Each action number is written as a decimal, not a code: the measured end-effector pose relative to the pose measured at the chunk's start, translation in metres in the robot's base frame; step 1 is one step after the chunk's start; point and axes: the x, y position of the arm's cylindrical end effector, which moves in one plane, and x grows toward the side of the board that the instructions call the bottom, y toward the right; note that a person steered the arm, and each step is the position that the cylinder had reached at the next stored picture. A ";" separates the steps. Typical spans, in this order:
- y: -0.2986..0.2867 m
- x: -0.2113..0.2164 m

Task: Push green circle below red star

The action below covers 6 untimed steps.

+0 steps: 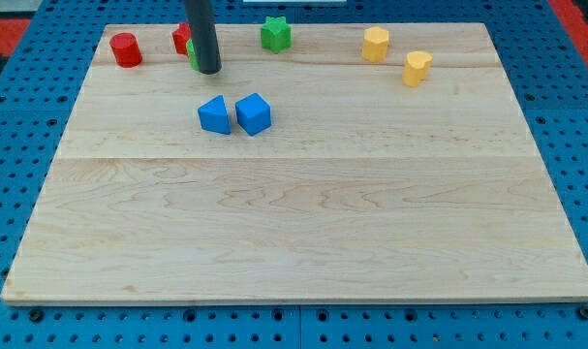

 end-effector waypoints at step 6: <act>-0.032 -0.035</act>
